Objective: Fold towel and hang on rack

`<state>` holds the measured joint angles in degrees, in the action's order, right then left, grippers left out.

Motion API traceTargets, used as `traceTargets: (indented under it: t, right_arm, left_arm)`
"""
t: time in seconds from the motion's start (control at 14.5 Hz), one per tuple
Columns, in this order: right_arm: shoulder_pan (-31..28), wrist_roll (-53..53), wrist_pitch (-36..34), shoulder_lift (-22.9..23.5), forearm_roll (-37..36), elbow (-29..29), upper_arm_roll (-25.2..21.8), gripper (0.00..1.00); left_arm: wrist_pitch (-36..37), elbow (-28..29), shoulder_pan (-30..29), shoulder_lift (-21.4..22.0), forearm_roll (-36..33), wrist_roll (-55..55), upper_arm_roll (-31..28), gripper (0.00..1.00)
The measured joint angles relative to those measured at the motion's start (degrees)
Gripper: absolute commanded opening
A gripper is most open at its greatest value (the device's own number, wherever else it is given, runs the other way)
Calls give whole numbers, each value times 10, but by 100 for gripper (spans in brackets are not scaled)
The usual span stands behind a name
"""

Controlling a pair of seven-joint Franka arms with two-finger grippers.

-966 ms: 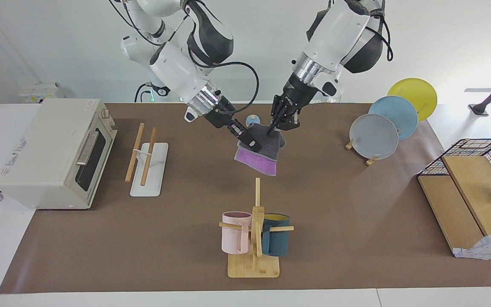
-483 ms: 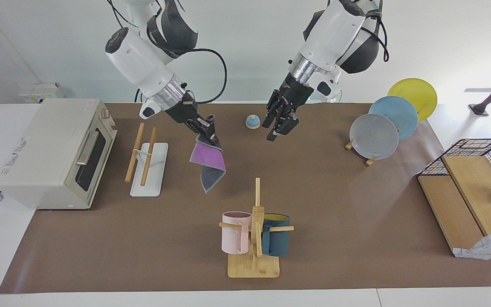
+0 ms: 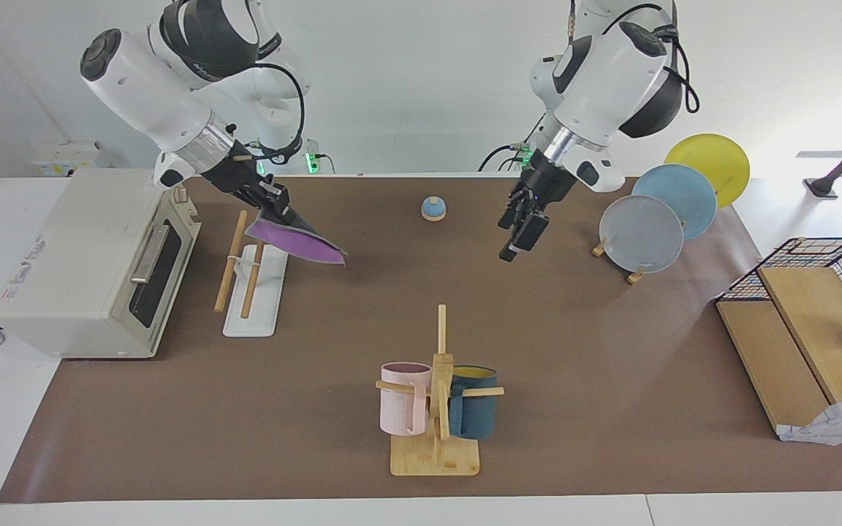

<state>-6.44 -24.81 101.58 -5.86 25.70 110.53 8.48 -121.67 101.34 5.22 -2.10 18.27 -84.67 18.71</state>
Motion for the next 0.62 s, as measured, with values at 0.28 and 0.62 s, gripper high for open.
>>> traceTargets:
  t: [0.28, 0.62]
  right_arm:
    - [-51, 96, 11, -27, -2, 68, 0, 0]
    - [-107, 219, 29, -48, -2, 110, 0, 0]
  left_arm:
    - [44, 10, -88, 8, 0, 223, -3, 100]
    - [112, 10, -138, 14, -61, 466, -5, 100]
